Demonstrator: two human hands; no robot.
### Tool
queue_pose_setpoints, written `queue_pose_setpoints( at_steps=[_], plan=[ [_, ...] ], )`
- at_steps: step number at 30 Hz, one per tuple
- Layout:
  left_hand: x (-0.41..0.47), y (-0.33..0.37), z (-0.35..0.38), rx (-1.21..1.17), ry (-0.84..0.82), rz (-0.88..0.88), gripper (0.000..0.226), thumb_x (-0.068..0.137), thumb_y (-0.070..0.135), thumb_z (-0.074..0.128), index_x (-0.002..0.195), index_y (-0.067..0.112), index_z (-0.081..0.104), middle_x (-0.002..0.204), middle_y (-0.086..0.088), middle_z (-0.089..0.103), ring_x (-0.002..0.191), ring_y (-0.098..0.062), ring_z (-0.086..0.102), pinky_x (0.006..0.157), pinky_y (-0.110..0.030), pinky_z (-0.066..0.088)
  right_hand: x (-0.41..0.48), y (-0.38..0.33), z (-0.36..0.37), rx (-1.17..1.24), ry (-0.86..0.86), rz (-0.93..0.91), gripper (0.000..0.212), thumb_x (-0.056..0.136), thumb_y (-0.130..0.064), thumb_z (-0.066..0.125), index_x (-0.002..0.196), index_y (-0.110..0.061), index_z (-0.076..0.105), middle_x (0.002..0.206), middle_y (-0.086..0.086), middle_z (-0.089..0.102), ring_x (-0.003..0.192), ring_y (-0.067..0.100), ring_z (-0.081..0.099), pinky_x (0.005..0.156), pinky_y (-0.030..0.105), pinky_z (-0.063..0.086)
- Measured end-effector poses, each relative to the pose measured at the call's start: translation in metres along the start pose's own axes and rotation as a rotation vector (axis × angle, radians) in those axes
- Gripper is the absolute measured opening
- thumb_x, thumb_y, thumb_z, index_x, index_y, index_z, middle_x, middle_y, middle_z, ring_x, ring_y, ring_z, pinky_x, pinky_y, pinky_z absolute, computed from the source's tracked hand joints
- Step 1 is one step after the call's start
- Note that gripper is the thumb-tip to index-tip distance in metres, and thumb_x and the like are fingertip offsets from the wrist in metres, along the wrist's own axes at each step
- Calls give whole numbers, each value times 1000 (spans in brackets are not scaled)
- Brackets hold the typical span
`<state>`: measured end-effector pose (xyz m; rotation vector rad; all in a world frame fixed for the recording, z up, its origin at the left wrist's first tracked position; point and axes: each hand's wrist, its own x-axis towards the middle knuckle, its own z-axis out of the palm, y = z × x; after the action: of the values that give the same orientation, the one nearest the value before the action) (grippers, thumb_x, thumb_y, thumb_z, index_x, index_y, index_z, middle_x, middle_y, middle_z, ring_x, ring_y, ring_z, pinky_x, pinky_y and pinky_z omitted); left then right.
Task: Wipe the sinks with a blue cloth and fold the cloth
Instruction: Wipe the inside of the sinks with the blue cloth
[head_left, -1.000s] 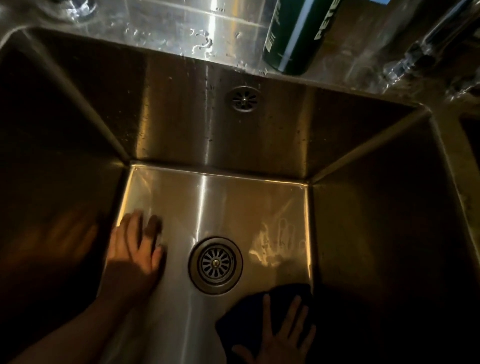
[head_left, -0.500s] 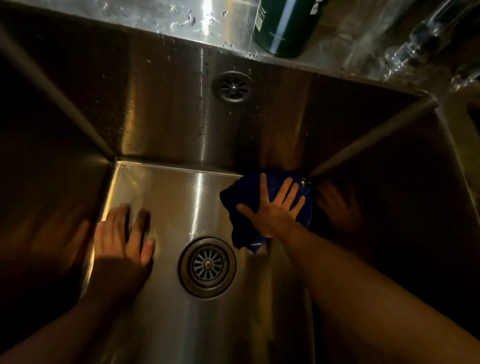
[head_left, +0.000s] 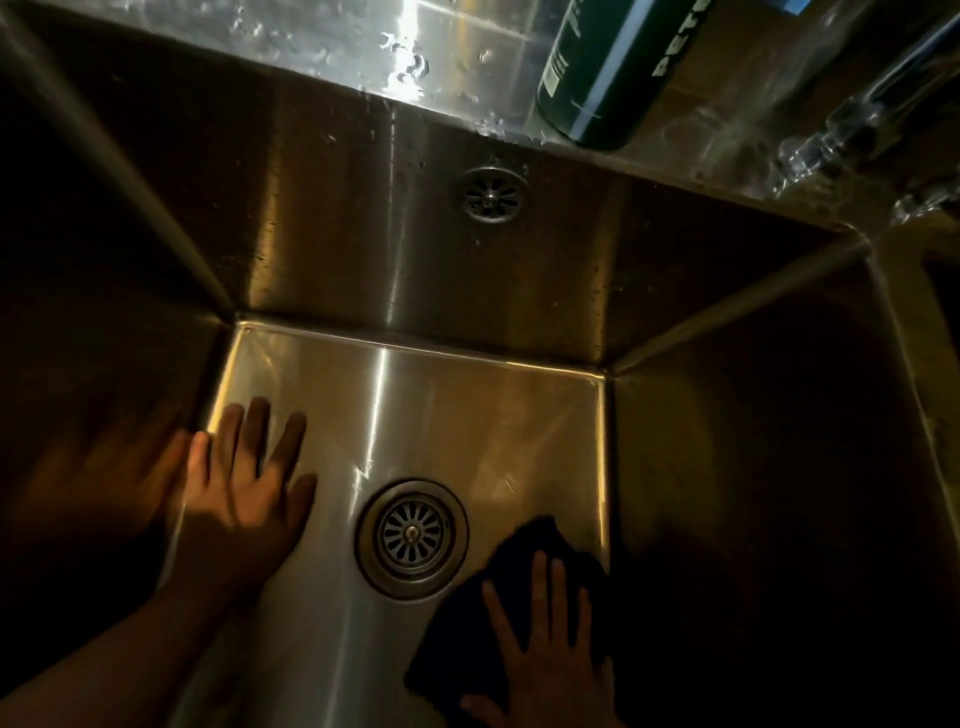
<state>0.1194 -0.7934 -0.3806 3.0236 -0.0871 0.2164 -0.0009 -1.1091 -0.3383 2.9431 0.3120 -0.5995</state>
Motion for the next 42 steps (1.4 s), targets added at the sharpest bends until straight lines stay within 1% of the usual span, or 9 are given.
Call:
queue_pose_setpoints(
  at_steps=[2,9,14,18,22,25,32,39,42],
  plan=[
    [1,-2,1,15,-23,19,64,91,48,34,149,22,28,156,-17,23,145,-38,18,113,-56,14,-10,-7,4,-14,23,36,110,62,-80,61,150,-31,15,156,26,3,144,42,7,106,60,17],
    [0,-5,6,57,-81,22,67,89,55,33,150,28,24,159,-10,17,147,-34,12,115,-56,10,-5,-6,-1,-24,84,2,129,49,-74,75,151,-31,8,157,24,-3,146,40,0,107,57,16],
    [1,-6,5,57,-129,3,70,87,57,33,150,29,23,160,-9,17,147,-33,10,113,-57,10,7,6,-7,18,-39,-48,109,64,-92,30,151,-29,9,156,25,0,145,41,0,107,60,9],
    [3,-1,-1,45,-173,-15,73,83,59,34,150,31,23,159,-8,17,148,-32,7,113,-56,8,48,17,-24,92,-77,-13,96,74,-87,23,151,-31,11,154,27,14,140,46,16,106,63,11],
    [5,1,-7,39,-200,-13,72,83,60,34,149,32,25,158,-9,20,147,-33,9,113,-57,9,112,34,-45,140,-46,141,92,67,-91,6,139,-46,-29,154,16,-28,139,34,-30,110,59,-12],
    [1,4,-11,-43,-169,28,69,83,54,42,145,24,37,153,-17,29,143,-39,20,110,-55,16,157,38,-63,250,-65,295,89,64,-89,4,128,-48,-42,150,14,-37,138,33,-34,109,57,-18],
    [-20,20,-38,-303,45,-45,56,88,27,49,137,2,40,139,-32,40,126,-47,40,106,-53,34,209,-40,-89,514,52,644,98,77,-83,28,146,-34,-20,152,26,-26,139,42,-26,107,64,-14],
    [-11,27,-55,-390,-21,-197,52,95,31,38,137,1,42,142,-26,38,129,-41,39,104,-47,36,246,-162,-125,724,-185,578,96,77,-84,20,134,-34,-39,130,25,-55,116,42,-54,86,64,-37],
    [-6,27,-53,-769,19,-640,40,100,42,32,135,25,39,147,-12,38,135,-31,38,108,-40,34,249,-217,-142,877,-275,409,85,82,-79,16,138,-37,-33,130,21,-56,113,37,-58,88,61,-38]
  ],
)
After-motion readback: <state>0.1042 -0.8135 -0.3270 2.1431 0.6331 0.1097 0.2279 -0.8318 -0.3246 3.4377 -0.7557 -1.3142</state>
